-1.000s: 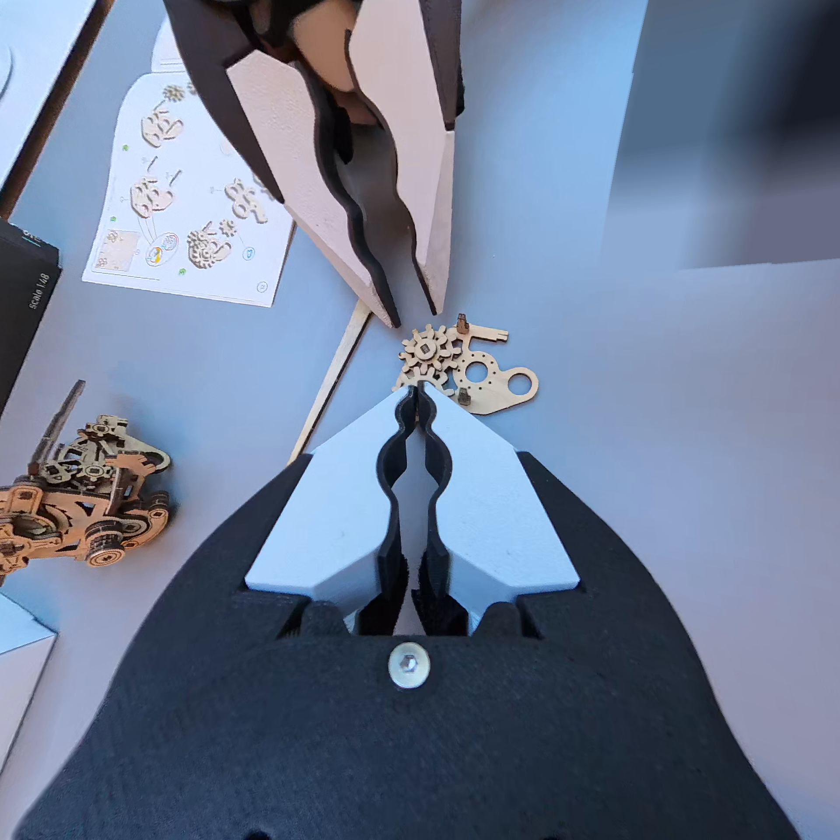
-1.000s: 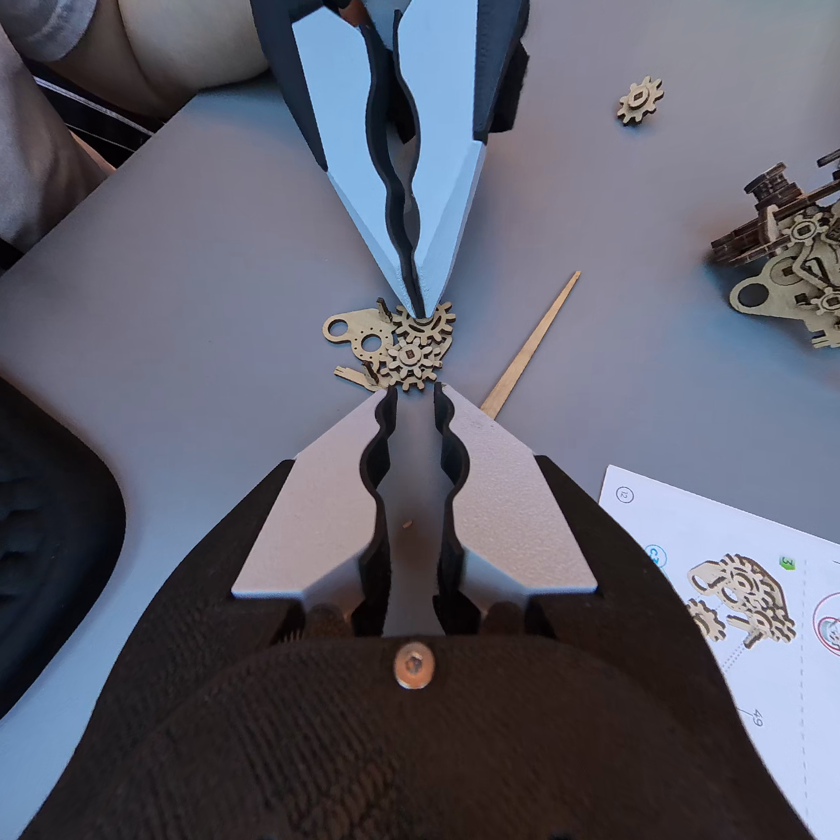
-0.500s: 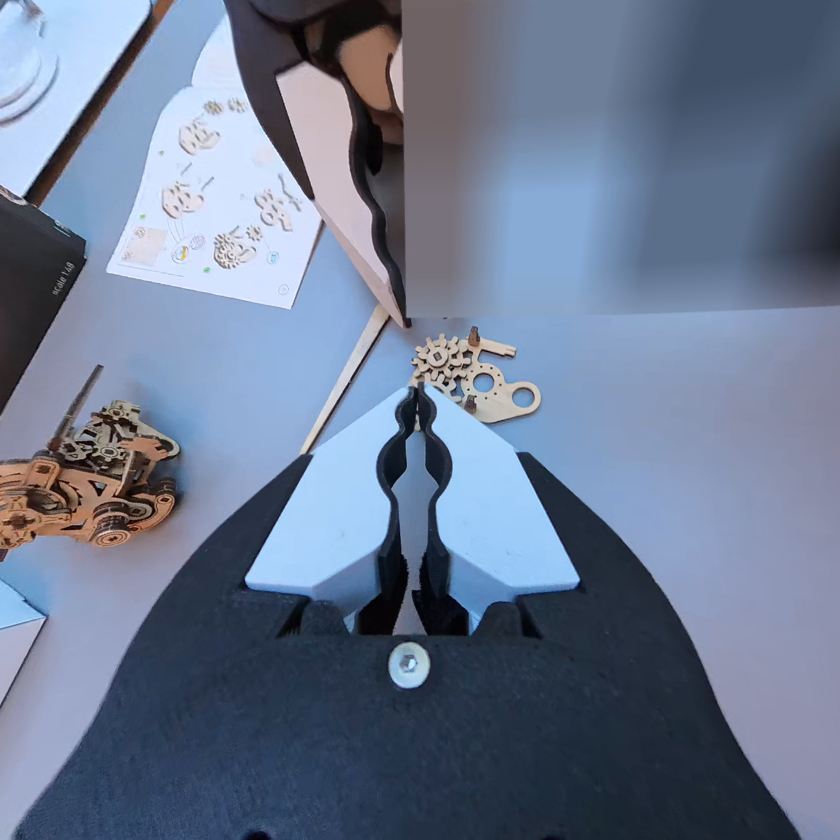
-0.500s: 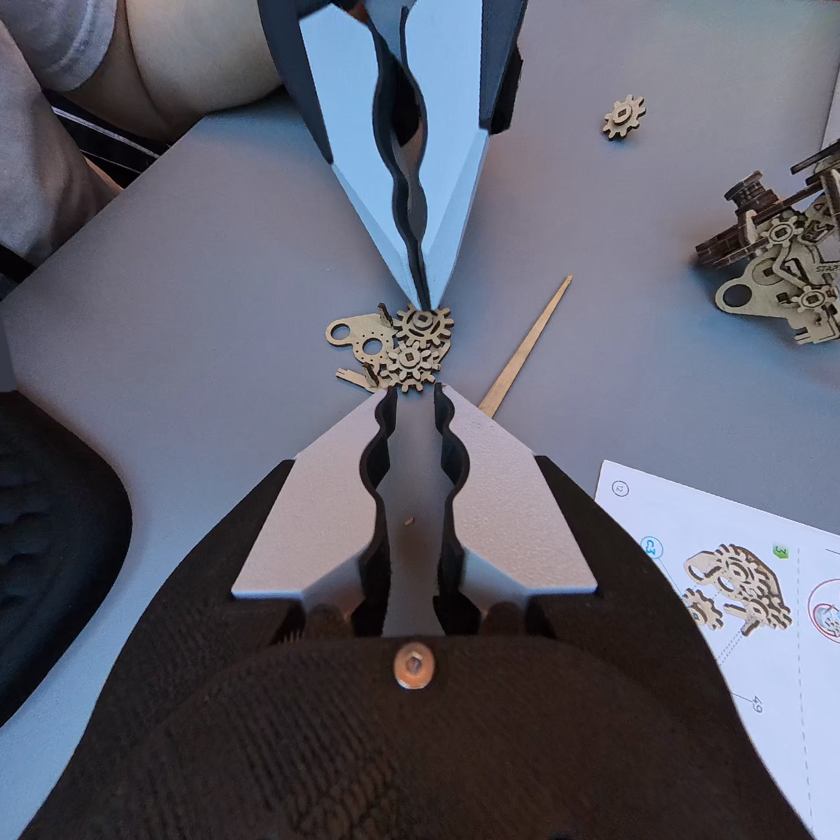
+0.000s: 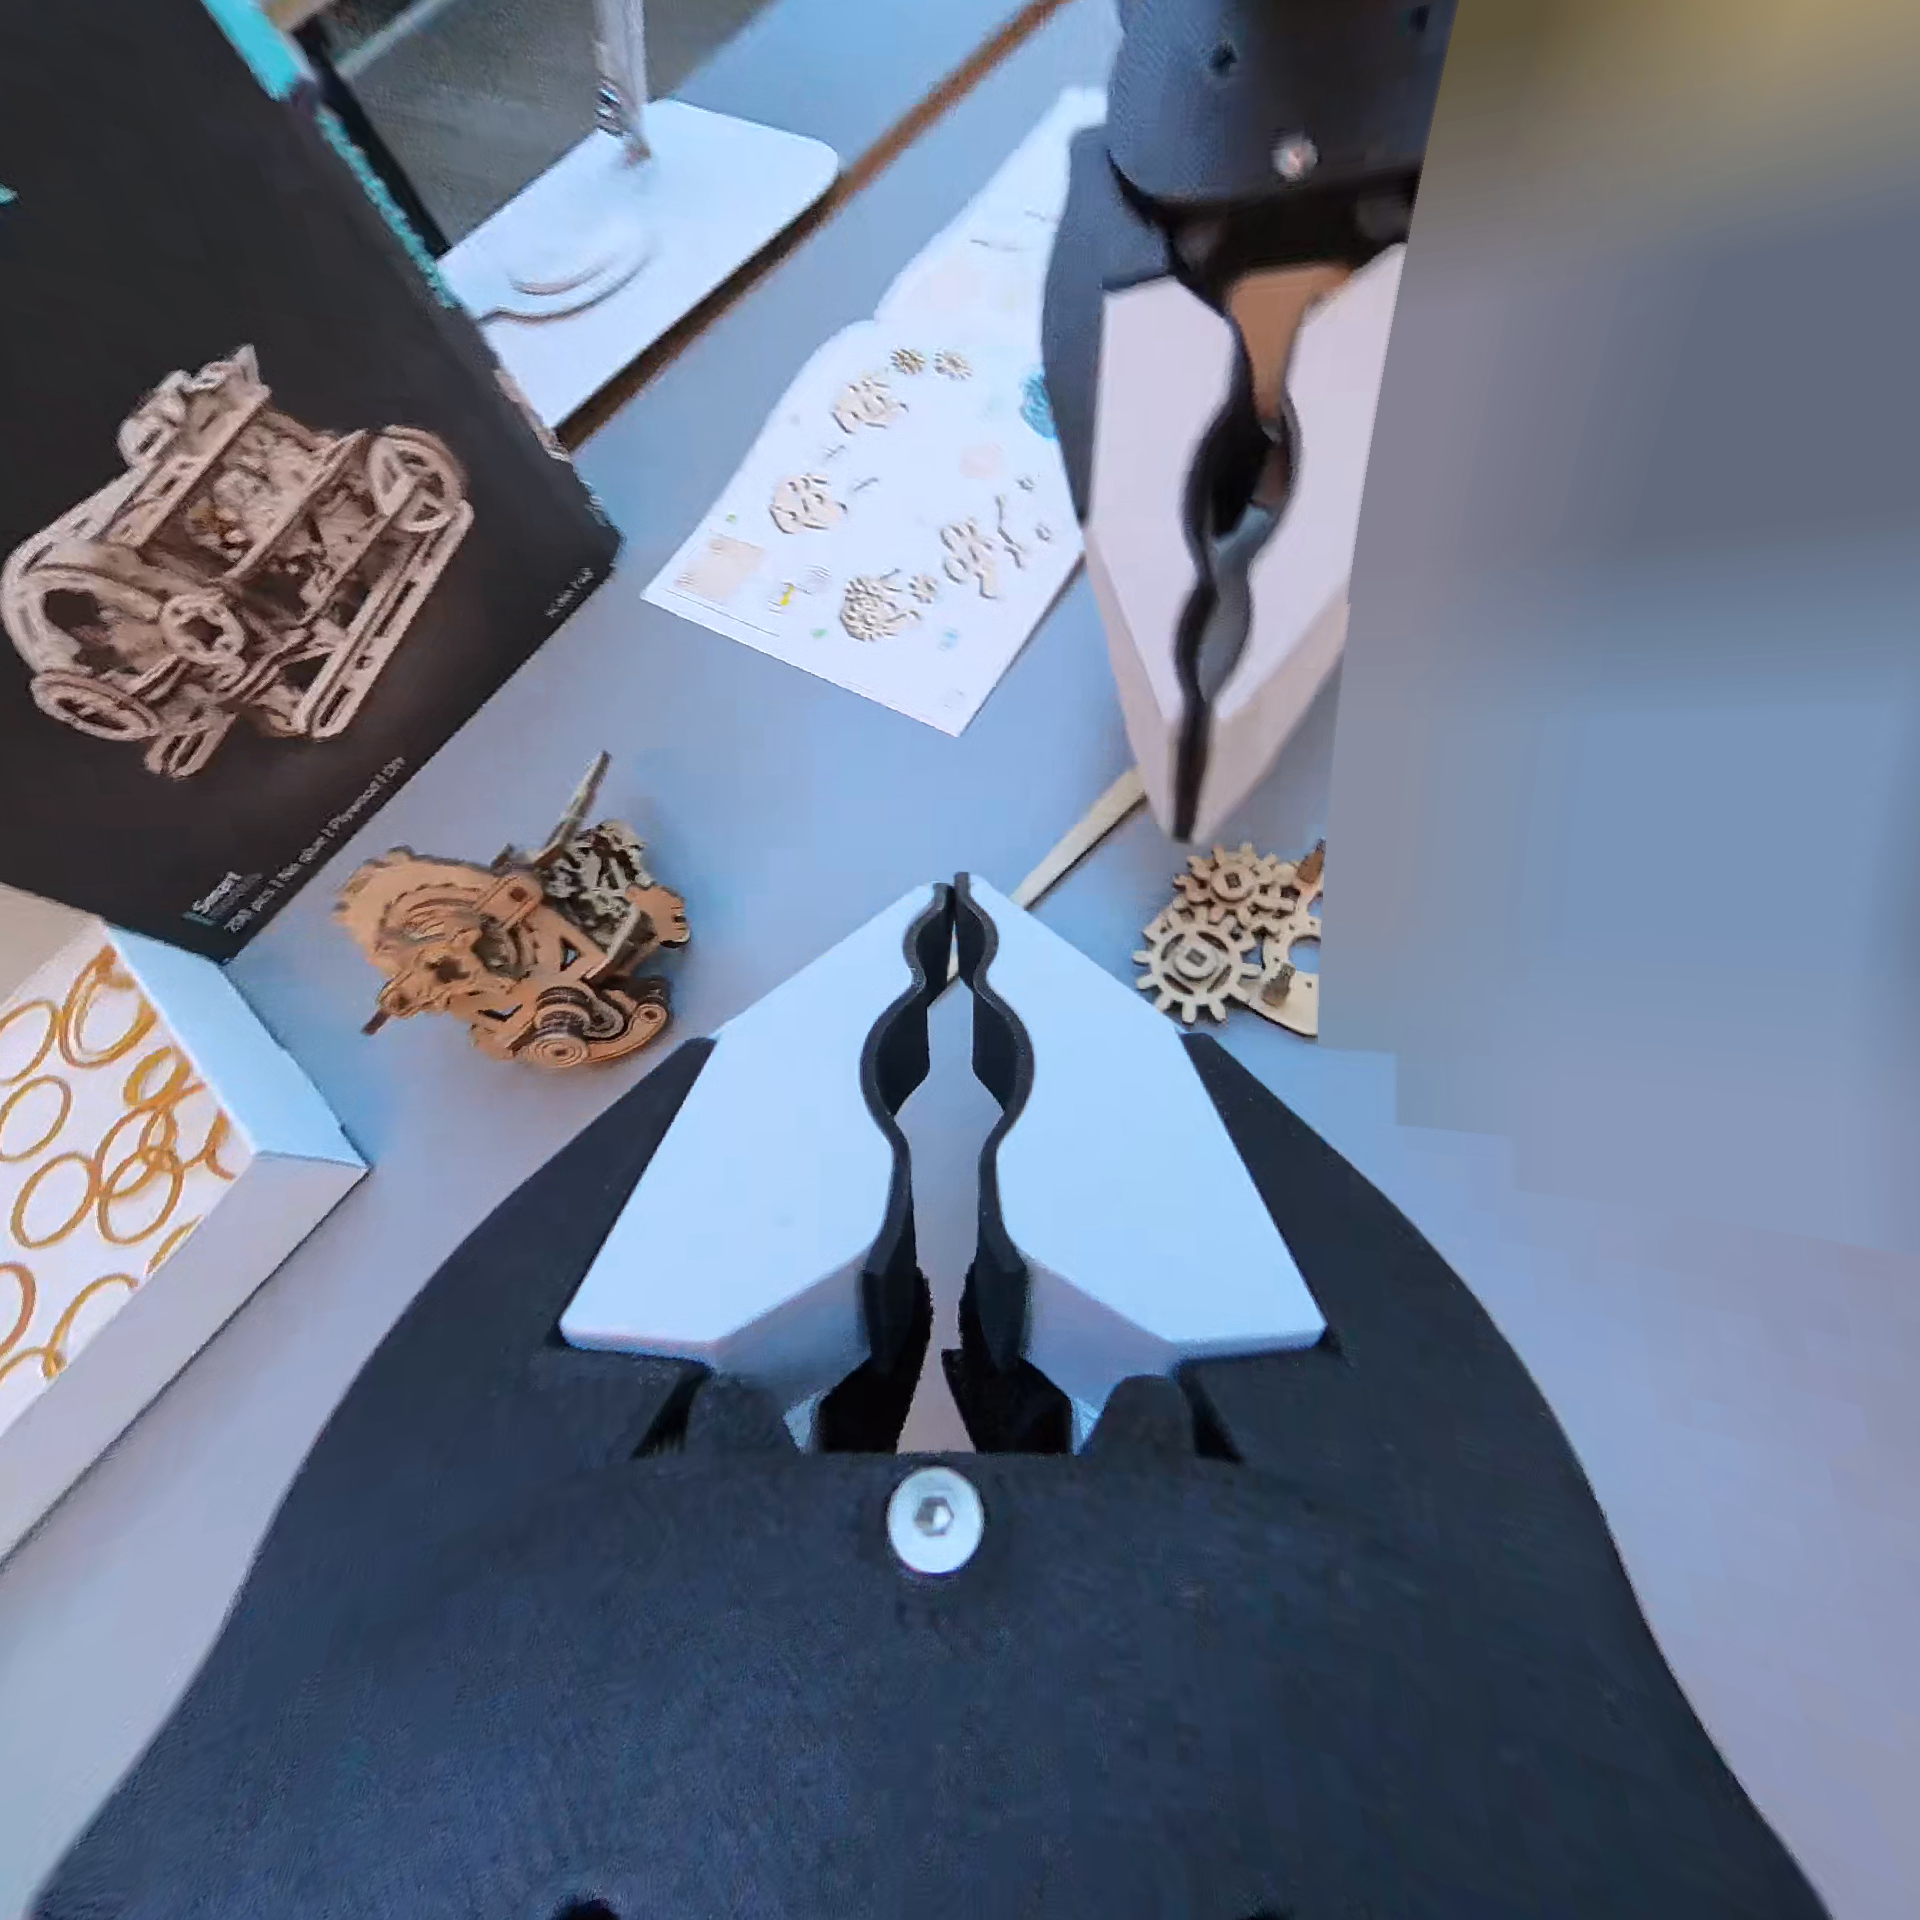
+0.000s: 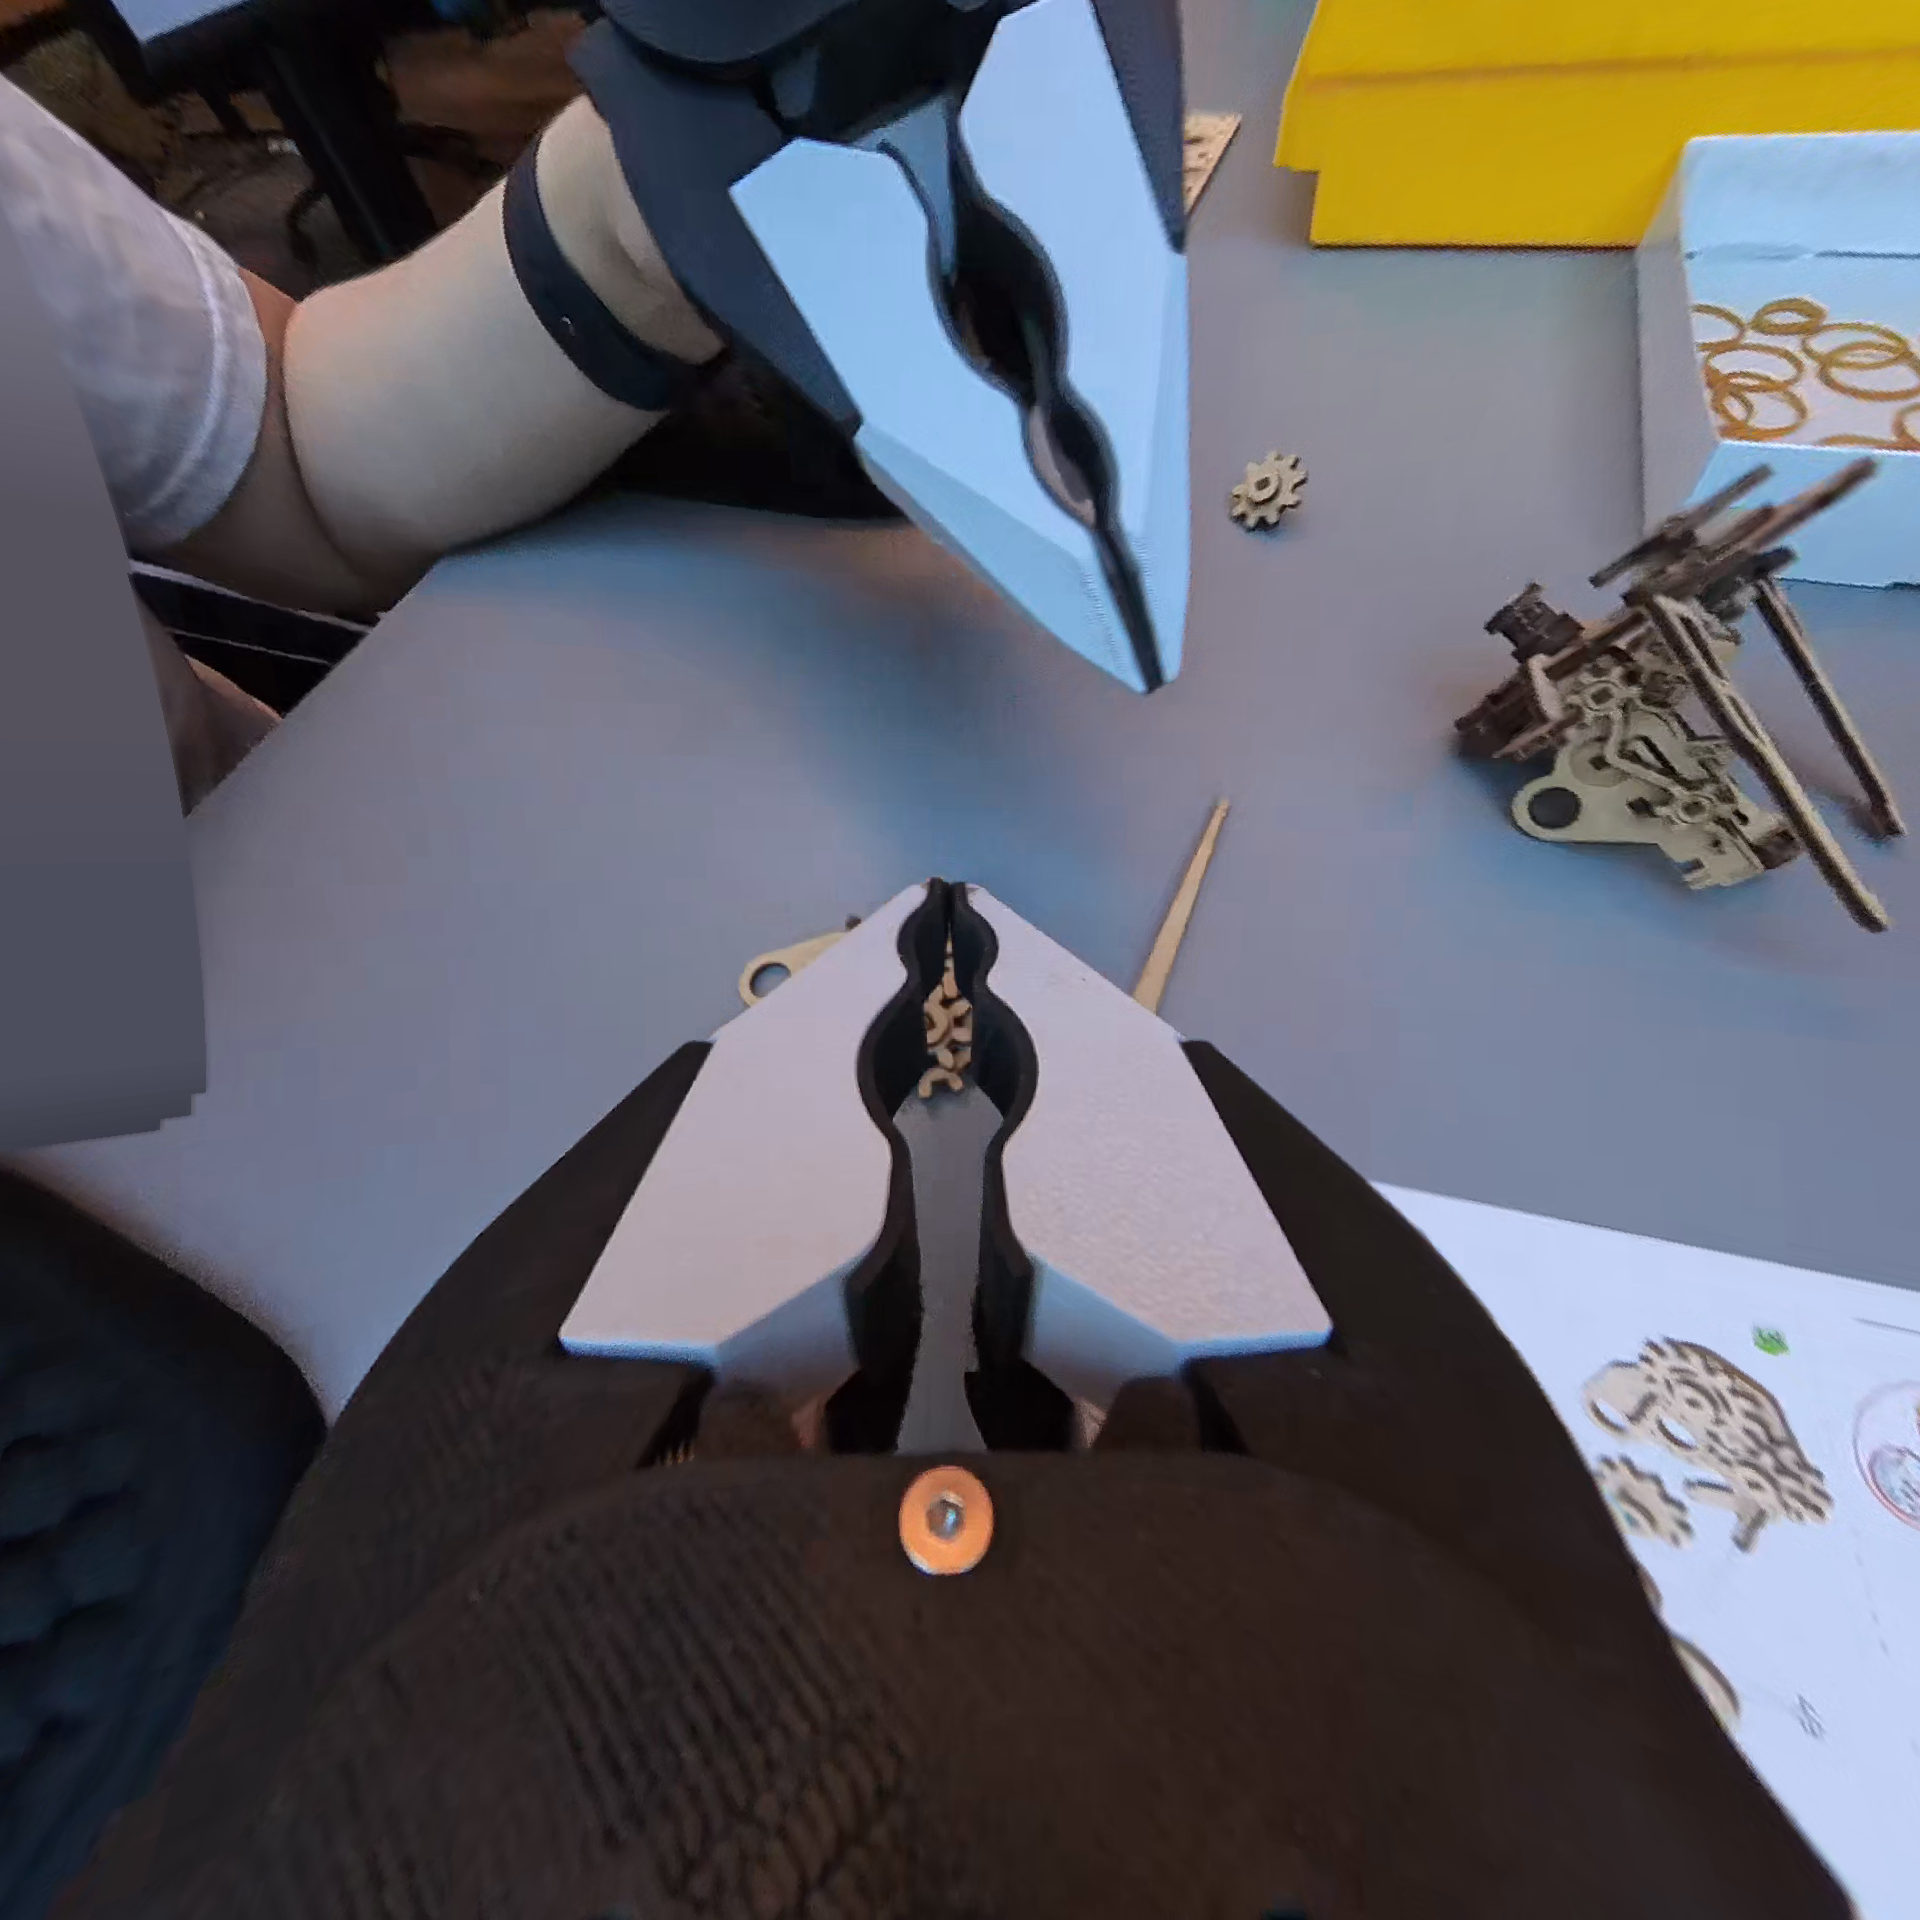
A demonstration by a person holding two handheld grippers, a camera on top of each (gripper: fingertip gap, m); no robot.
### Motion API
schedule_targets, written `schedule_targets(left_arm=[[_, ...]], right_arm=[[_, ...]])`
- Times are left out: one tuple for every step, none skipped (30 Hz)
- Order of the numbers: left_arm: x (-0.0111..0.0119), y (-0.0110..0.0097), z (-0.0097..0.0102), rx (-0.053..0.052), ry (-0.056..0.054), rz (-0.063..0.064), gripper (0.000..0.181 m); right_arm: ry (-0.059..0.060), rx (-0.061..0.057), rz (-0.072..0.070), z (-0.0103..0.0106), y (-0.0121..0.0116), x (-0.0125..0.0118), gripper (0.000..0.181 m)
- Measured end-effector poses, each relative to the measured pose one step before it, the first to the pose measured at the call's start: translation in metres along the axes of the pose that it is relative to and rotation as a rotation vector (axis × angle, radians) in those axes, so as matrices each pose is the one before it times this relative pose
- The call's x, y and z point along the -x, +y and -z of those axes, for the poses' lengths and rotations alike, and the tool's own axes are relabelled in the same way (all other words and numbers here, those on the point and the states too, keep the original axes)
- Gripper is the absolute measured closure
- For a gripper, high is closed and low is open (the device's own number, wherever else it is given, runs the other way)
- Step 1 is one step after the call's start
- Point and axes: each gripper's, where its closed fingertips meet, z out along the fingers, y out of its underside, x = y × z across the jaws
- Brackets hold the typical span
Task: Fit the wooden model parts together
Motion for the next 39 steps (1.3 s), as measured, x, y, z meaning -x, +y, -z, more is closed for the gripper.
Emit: schedule_targets(left_arm=[[0.00354,-0.00022,0.00174,-0.0085,-0.0050,0.0312,0.181],[0.00304,0.00151,0.00059,0.0034,-0.0069,0.0227,0.181],[0.00284,0.00226,-0.00001,0.0092,-0.0115,0.0138,0.181],[0.00264,0.00240,-0.00031,0.0125,-0.0139,0.0076,0.181],[0.00141,0.00173,-0.00057,0.0100,-0.0084,0.0050,0.181],[-0.00087,0.00090,-0.00051,0.0053,0.0050,0.0050,0.181],[-0.00159,0.00037,-0.00070,0.0029,0.0084,0.0051,0.181],[-0.00079,-0.00005,-0.00042,0.0008,0.0019,0.0025,0.181],[-0.00039,0.00006,-0.00023,0.0020,-0.0003,-0.0005,0.181],[-0.00012,0.00054,-0.00016,0.0039,-0.0006,-0.0016,0.181],[0.00031,0.00029,0.00005,0.0015,-0.0022,-0.0002,0.181],[0.00070,0.00015,0.00014,-0.0007,-0.0026,0.0040,0.181],[0.00057,-0.00014,0.00022,-0.0016,0.0007,0.0076,0.181],[0.00036,-0.00027,0.00043,-0.0032,0.0018,0.0081,0.181],[0.00110,-0.00036,0.00043,-0.0029,-0.0026,0.0072,0.181],[0.00118,-0.00022,0.00044,-0.0022,-0.0041,0.0057,0.181],[0.00094,-0.00023,0.00038,-0.0029,-0.0027,0.0044,0.181],[0.00110,-0.00028,0.00031,-0.0029,-0.0037,0.0047,0.181],[0.00077,-0.00013,0.00021,-0.0016,-0.0026,0.0050,0.181],[0.00121,-0.00009,0.00019,-0.0011,-0.0052,0.0058,0.181],[0.00131,-0.00011,0.00025,-0.0020,-0.0054,0.0068,0.181],[0.00042,-0.00032,0.00028,-0.0030,0.0004,0.0065,0.181],[-0.00011,-0.00040,0.00022,-0.0029,0.0027,0.0053,0.181],[0.00032,-0.00063,0.00018,-0.0035,-0.0007,0.0034,0.181],[0.00033,-0.00041,0.00017,-0.0030,-0.0027,0.0008,0.181],[0.00000,0.00002,-0.00001,0.0006,-0.0009,-0.0008,0.181],[-0.00003,0.00046,-0.00015,0.0027,-0.0016,-0.0016,0.181],[0.00000,0.00019,0.00001,0.0012,-0.0018,-0.0024,0.181],[-0.00019,-0.00018,0.00003,-0.0004,0.0000,-0.0016,0.181],[-0.00032,0.00007,-0.00013,0.0004,0.0017,0.0003,0.181],[-0.00001,0.00020,-0.00011,0.0015,0.0003,0.0004,0.181],[0.00017,0.00021,-0.00005,0.0012,-0.0007,-0.0008,0.181],[0.00025,0.00027,-0.00010,0.0009,-0.0010,-0.0001,0.181],[0.00011,0.00023,-0.00002,0.0010,0.0001,0.0014,0.181],[-0.00003,0.00008,0.00001,0.0003,0.0014,0.0021,0.181],[-0.00014,0.00009,-0.00014,0.0004,0.0018,0.0020,0.181],[0.00009,0.00021,-0.00003,0.0008,0.0002,0.0012,0.181],[0.00030,0.00022,0.00002,0.0008,-0.0018,0.0006,0.181],[0.00019,0.00002,0.00012,0.0005,-0.0006,-0.0002,0.181]], right_arm=[[0.0047,0.0246,0.0099,-0.00538,0.00035,0.00024,0.181],[0.0025,0.0239,0.0139,-0.00504,0.00184,0.00017,0.181],[-0.0122,0.0272,0.0033,-0.00459,0.00352,0.00187,0.181],[0.0009,0.0329,-0.0020,-0.00420,0.00579,-0.00046,0.181],[0.0167,0.0467,0.0018,-0.00362,0.00838,-0.00287,0.181],[0.0010,-0.0041,0.0018,-0.00059,0.00011,0.00010,0.181],[-0.0088,-0.0222,-0.0049,0.00192,-0.00443,0.00154,0.181],[-0.0078,-0.0213,-0.0019,0.00230,-0.00494,0.00177,0.181],[-0.0039,-0.0203,0.0041,0.00164,-0.00407,0.00134,0.181],[-0.0067,0.0040,0.0024,-0.00056,0.00125,0.00119,0.181],[-0.0015,0.0423,-0.0021,-0.00333,0.00849,-0.00062,0.181],[0.0021,0.0133,0.0034,-0.00276,0.00376,-0.00058,0.181],[-0.0008,-0.0284,-0.0019,0.00084,-0.00440,0.00061,0.181],[-0.0093,-0.0080,0.0004,0.00069,-0.00319,0.00229,0.181],[0.0126,-0.0068,0.0117,0.00010,-0.00239,-0.00043,0.181],[0.0180,0.0211,0.0115,-0.00226,0.00402,-0.00183,0.181],[0.0050,0.0180,-0.0004,-0.00235,0.00399,-0.00062,0.181],[0.0013,-0.0051,-0.0059,0.00125,-0.00082,-0.00035,0.181],[0.0151,0.0151,0.0116,0.00141,0.00129,-0.00172,0.181],[0.0276,-0.0319,0.0228,0.00324,-0.00575,-0.00216,0.181],[0.0173,-0.0504,0.0069,0.00423,-0.00865,-0.00106,0.181],[-0.0014,-0.0282,-0.0130,0.00315,-0.00551,0.00019,0.181],[-0.0064,-0.0083,-0.0148,0.00144,-0.00129,0.00022,0.181],[-0.0015,0.0003,-0.0076,-0.00031,0.00211,-0.00101,0.181],[-0.0153,0.0076,-0.0039,-0.00207,0.00424,0.00121,0.181],[-0.0257,0.0291,-0.0035,-0.00287,0.00673,0.00309,0.181],[-0.0062,0.0358,0.0049,-0.00247,0.00606,0.00090,0.181],[0.0143,0.0151,0.0172,-0.00112,0.00216,-0.00113,0.181],[0.0031,0.0022,0.0136,-0.00024,-0.00049,0.00087,0.181],[-0.0122,0.0079,0.0023,-0.00033,-0.00011,0.00256,0.181],[0.0044,0.0188,-0.0004,-0.00096,0.00232,-0.00059,0.181],[0.0020,0.0022,0.0055,-0.00024,0.00053,-0.00003,0.181],[-0.0047,0.0038,0.0002,0.00042,0.00076,0.00020,0.181],[-0.0046,0.0014,-0.0022,0.00042,0.00054,0.00000,0.181],[-0.0029,-0.0052,-0.0048,-0.00011,-0.00007,-0.00021,0.181],[-0.0009,-0.0061,-0.0020,-0.00010,-0.00013,-0.00006,0.181],[0.0020,-0.0019,0.0042,0.00004,-0.00011,0.00006,0.181],[0.0036,0.0010,0.0056,0.00003,-0.00023,-0.00002,0.181],[0.0100,-0.0024,0.0067,0.00016,-0.00107,-0.00092,0.181]])
